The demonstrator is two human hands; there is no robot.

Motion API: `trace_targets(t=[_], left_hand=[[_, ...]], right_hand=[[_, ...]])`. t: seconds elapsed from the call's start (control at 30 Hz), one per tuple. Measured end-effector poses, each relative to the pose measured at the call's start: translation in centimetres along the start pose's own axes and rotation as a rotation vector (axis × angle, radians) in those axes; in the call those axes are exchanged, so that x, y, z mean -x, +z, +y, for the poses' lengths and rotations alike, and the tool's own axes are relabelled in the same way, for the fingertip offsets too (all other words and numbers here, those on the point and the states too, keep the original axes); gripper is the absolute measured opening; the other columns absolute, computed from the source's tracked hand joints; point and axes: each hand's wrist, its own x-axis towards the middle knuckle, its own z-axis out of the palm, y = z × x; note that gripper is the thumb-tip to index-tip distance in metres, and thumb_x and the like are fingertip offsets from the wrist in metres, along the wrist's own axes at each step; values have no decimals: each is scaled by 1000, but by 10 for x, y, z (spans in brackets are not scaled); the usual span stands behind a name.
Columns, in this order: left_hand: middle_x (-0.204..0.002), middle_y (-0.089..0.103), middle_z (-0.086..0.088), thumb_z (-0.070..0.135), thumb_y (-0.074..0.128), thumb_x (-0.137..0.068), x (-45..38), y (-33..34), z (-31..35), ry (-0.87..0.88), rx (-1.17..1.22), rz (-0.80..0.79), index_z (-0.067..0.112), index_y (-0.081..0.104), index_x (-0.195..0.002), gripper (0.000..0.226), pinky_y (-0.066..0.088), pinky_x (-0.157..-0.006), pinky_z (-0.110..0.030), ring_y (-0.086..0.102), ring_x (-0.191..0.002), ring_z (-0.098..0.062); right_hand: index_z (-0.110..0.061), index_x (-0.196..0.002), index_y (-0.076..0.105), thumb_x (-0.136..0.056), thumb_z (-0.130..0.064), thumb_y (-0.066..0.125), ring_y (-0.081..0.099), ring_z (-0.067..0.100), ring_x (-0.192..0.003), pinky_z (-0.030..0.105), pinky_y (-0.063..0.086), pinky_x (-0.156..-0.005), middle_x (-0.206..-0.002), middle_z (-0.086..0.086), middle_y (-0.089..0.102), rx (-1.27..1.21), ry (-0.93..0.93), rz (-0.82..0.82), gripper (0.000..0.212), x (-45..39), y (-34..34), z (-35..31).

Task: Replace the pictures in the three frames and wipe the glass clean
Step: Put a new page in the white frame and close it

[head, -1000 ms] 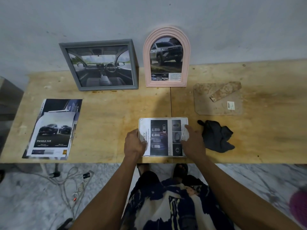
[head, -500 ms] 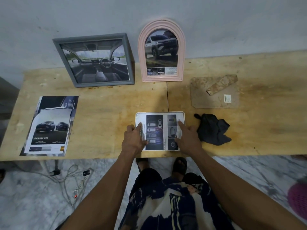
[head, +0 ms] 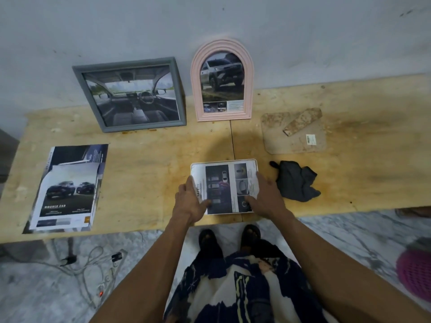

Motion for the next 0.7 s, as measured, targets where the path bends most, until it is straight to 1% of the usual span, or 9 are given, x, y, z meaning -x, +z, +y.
trace_targets(t=[0.07,0.13,0.17,0.23,0.33,0.43,0.5,0.57,0.7], left_hand=[[-132,43,-15,42,76,-83,-1,-2,-4,19,72,40,19,25,-147,85,49,-90,-47,47,-120,-37],[-130,47,-16,47,72,-84,-3,-4,-3,51,50,138,16,30,-139,75,45,-82,-42,47,-117,-36],[-133,46,-16,49,70,-86,-4,-6,-2,61,22,193,14,31,-140,75,43,-84,-43,45,-119,-37],[-140,44,-18,46,68,-89,-5,-8,7,90,10,280,10,30,-147,79,43,-93,-48,42,-127,-38],[-147,41,-20,43,67,-90,-5,-11,31,179,78,349,8,26,-153,82,40,-101,-53,38,-133,-39],[-152,36,-17,39,66,-91,-14,-7,64,174,131,298,12,24,-154,80,36,-107,-54,35,-137,-37],[-152,37,-14,37,65,-92,-23,3,86,178,157,249,14,28,-152,75,36,-110,-54,37,-137,-35],[-148,44,-12,36,66,-91,-33,13,109,198,182,211,16,34,-148,69,42,-107,-53,45,-132,-33],[-131,57,-16,28,69,-91,-51,29,159,232,171,110,6,46,-141,60,48,-96,-39,57,-117,-31]], right_hand=[[-25,-138,36,-78,-30,59,43,34,-123,43,41,-98,-134,10,50,17,-10,40,65,2,2,0],[-19,-132,40,-83,-21,56,45,32,-115,35,39,-86,-128,13,52,28,20,118,52,3,2,-2],[-16,-131,41,-85,-17,55,47,32,-111,32,36,-80,-126,13,52,36,38,168,48,4,2,-2],[-14,-131,44,-88,-12,56,50,31,-106,29,34,-75,-121,12,51,0,95,251,44,9,0,-2],[-17,-135,47,-89,-12,60,52,30,-109,30,39,-76,-121,13,49,-87,123,351,48,17,-10,1],[-15,-135,51,-90,-15,61,54,30,-109,27,38,-76,-121,13,50,-150,165,406,46,11,-31,9],[-13,-133,52,-90,-14,61,56,31,-108,29,42,-77,-123,14,53,-179,196,435,44,2,-49,19],[-12,-133,53,-90,-14,62,57,31,-108,31,46,-78,-125,15,54,-199,214,465,43,-11,-71,32],[-12,-135,51,-90,-15,61,59,30,-104,25,39,-71,-125,16,57,-212,267,433,46,-40,-117,63]])
